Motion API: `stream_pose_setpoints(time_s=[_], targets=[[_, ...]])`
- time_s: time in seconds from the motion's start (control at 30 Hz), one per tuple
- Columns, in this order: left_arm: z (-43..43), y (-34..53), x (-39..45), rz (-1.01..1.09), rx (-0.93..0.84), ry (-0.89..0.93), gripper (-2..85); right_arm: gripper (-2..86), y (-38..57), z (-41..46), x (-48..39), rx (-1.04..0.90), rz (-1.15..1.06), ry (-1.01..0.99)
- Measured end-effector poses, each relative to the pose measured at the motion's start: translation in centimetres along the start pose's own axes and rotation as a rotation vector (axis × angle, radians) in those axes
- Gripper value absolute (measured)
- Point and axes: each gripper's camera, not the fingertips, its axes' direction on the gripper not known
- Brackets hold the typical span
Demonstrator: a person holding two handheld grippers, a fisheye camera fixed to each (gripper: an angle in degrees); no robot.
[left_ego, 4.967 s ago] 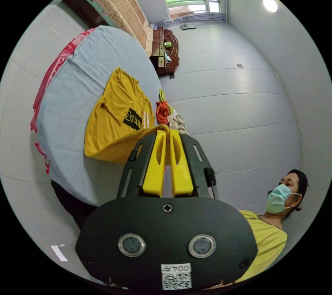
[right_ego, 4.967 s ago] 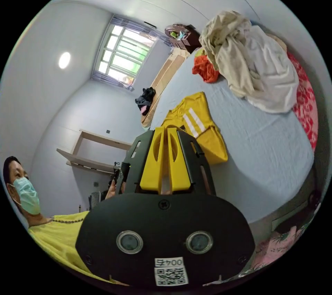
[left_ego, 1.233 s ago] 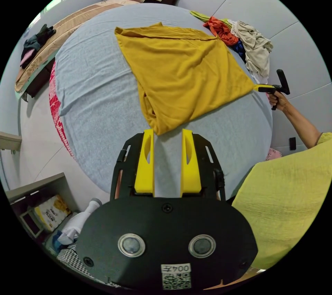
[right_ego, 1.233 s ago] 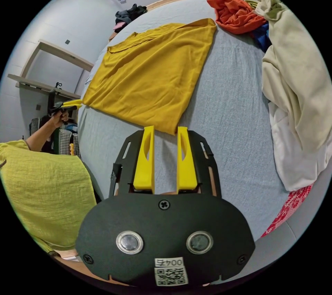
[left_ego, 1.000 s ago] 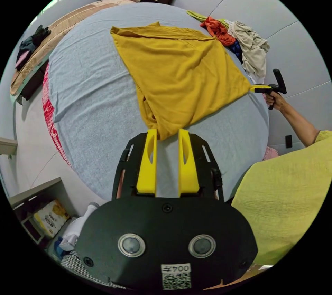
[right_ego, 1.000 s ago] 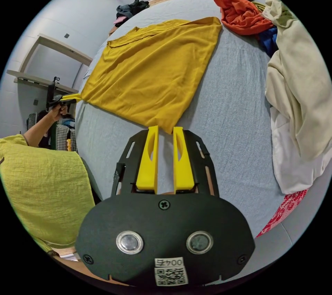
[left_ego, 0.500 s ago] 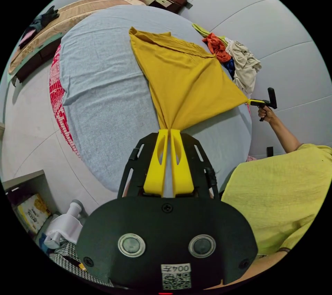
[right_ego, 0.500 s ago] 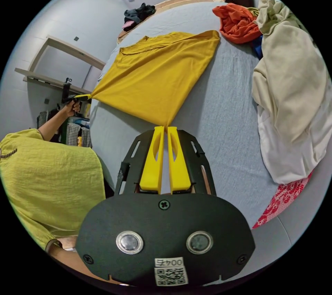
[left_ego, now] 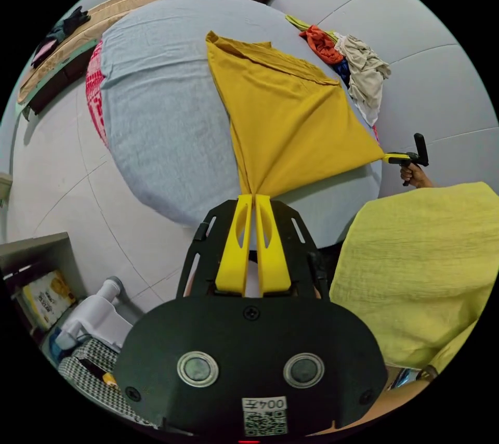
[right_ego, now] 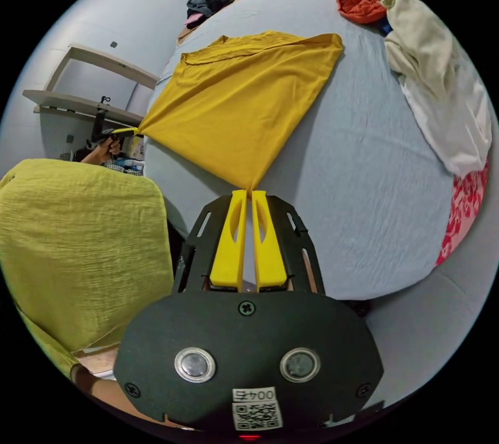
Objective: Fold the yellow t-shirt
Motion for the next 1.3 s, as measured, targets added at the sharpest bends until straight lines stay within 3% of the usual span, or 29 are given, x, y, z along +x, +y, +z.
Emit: stream_pose_setpoints(time_s=[0.2, 0.43, 0.63, 0.87, 1.3], targets=[[2.0, -0.9, 1.3, -0.027, -0.026, -0.097, 0.9, 0.9, 0.6, 5.8, -1.3, 0.021, 0.074, 0.105], [2.4, -2.7, 2.6, -0.02, -0.043, -0.137, 0.9, 5.9, -0.6, 8.6, -3.8, -0.176, 0.108, 0.335], [0.5, -4.1, 3.1, -0.019, -0.037, -0.209, 0.5, 6.4, -5.2, 9.0, -8.3, -0.085, 0.078, 0.249], [-1.2, -13.0, 6.4, 0.191, 0.001, -0.27, 1.1, 7.1, -10.7, 18.9, -10.5, -0.264, 0.151, 0.389], [1.4, -29.6, 10.4, 0.552, -0.062, -0.34, 4.3, 5.8, -14.7, 22.9, -9.6, -0.314, 0.301, 0.351]])
